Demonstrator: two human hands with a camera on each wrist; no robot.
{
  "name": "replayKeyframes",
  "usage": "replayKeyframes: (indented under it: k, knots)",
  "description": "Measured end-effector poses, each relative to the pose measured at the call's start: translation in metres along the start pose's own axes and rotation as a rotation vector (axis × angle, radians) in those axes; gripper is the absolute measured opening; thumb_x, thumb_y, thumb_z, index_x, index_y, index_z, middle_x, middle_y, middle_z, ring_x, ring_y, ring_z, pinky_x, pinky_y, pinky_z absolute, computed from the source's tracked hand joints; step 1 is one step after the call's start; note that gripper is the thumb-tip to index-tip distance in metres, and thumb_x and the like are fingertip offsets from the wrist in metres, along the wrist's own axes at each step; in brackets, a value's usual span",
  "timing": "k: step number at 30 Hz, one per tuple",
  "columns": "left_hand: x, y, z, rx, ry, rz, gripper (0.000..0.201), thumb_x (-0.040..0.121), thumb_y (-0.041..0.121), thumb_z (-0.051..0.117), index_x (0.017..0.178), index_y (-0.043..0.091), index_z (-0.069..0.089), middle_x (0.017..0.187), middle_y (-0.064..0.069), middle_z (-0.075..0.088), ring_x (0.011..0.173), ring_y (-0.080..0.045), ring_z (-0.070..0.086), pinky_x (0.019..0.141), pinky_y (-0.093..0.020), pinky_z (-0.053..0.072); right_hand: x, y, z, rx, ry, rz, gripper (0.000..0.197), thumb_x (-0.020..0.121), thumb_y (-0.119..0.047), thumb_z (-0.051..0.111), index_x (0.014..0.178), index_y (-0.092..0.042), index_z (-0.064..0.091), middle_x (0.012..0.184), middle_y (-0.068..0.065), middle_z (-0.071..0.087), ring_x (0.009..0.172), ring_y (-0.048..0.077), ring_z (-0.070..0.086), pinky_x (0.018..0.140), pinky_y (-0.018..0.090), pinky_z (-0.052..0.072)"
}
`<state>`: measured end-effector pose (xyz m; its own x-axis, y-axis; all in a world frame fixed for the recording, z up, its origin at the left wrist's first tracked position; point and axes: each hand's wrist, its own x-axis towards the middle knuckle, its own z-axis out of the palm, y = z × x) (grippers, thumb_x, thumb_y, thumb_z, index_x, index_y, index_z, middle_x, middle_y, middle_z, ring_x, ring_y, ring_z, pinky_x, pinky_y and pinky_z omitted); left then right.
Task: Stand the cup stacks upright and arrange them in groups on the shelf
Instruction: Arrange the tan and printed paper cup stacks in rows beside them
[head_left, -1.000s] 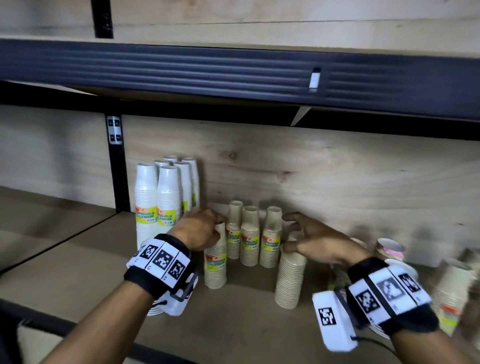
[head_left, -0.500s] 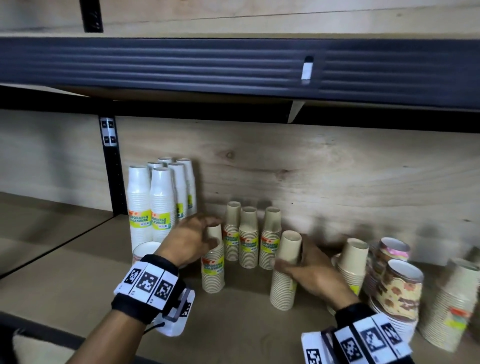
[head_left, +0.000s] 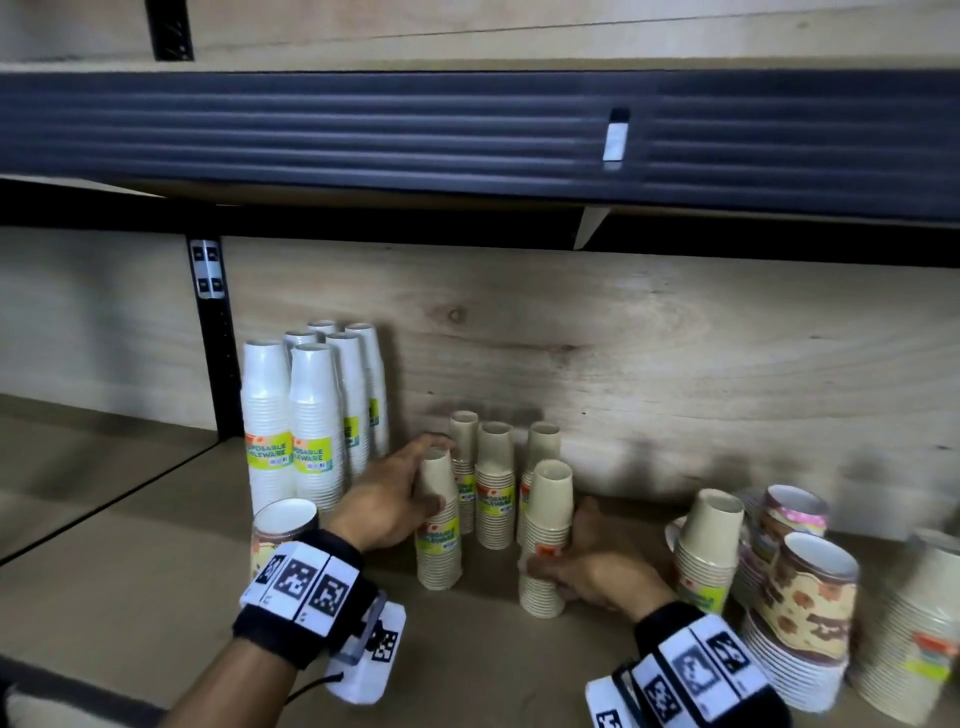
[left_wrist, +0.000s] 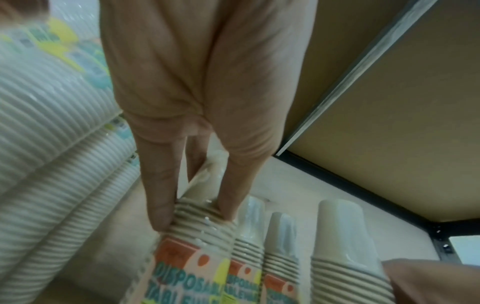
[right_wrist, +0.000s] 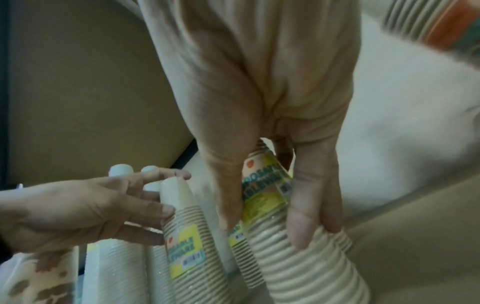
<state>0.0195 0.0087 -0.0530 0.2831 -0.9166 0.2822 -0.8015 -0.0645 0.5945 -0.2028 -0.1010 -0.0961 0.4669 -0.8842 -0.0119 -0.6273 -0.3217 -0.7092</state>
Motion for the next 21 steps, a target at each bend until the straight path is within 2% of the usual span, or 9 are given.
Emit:
replayKeyframes:
  k: [4, 6, 8, 11, 15, 21]
  knots:
    - [0.014, 0.002, 0.004, -0.019, -0.01, -0.036, 0.069, 0.082, 0.017, 0.071, 0.137, 0.042, 0.038, 0.131, 0.008, 0.059, 0.118, -0.014, 0.058, 0.101, -0.034, 0.049, 0.003, -0.016, 0.006, 0.042, 0.055, -0.023, 0.077, 0.061, -0.039, 0.088, 0.118, -0.02, 0.04, 0.119, 0.004, 0.063, 0.104, 0.024, 0.065, 0.083, 0.045, 0.058]
    - [0.018, 0.001, 0.006, -0.01, -0.003, -0.063, 0.073, 0.083, 0.017, 0.071, 0.143, 0.039, 0.033, 0.134, 0.007, 0.056, 0.122, -0.016, 0.055, 0.103, -0.033, 0.047, 0.005, -0.019, 0.007, 0.025, 0.068, -0.013, 0.076, 0.065, -0.039, 0.087, 0.122, -0.018, 0.041, 0.123, 0.005, 0.062, 0.109, 0.024, 0.063, 0.088, 0.043, 0.056]
    - [0.019, -0.003, 0.01, -0.043, 0.009, -0.074, 0.075, 0.082, 0.018, 0.07, 0.143, 0.039, 0.031, 0.135, 0.006, 0.056, 0.121, -0.017, 0.055, 0.103, -0.034, 0.047, 0.005, -0.019, 0.006, -0.027, 0.031, -0.003, 0.079, 0.068, -0.037, 0.085, 0.129, -0.016, 0.04, 0.13, 0.005, 0.059, 0.117, 0.025, 0.059, 0.095, 0.036, 0.051]
    - [0.019, -0.009, 0.016, -0.054, -0.003, -0.059, 0.076, 0.079, 0.023, 0.074, 0.137, 0.044, 0.029, 0.131, 0.006, 0.057, 0.115, -0.018, 0.059, 0.099, -0.036, 0.049, 0.007, -0.017, 0.002, -0.095, -0.023, 0.002, 0.072, 0.075, -0.031, 0.081, 0.131, -0.015, 0.038, 0.133, 0.005, 0.057, 0.119, 0.025, 0.058, 0.096, 0.035, 0.048]
    - [0.024, -0.011, 0.017, -0.059, -0.033, -0.074, 0.078, 0.082, 0.017, 0.072, 0.138, 0.047, 0.026, 0.131, 0.003, 0.057, 0.113, -0.019, 0.06, 0.098, -0.038, 0.051, 0.009, -0.02, -0.002, -0.129, -0.005, 0.002, 0.072, 0.074, -0.031, 0.083, 0.13, -0.014, 0.041, 0.134, 0.004, 0.058, 0.122, 0.022, 0.057, 0.096, 0.028, 0.045]
    - [0.024, -0.017, 0.017, -0.134, -0.032, -0.043, 0.08, 0.08, 0.013, 0.073, 0.138, 0.046, 0.028, 0.129, 0.008, 0.058, 0.113, -0.014, 0.059, 0.099, -0.033, 0.05, 0.011, -0.018, 0.003, -0.103, 0.011, 0.032, 0.075, 0.072, -0.032, 0.085, 0.127, -0.011, 0.039, 0.132, 0.007, 0.059, 0.119, 0.024, 0.059, 0.093, 0.031, 0.047]
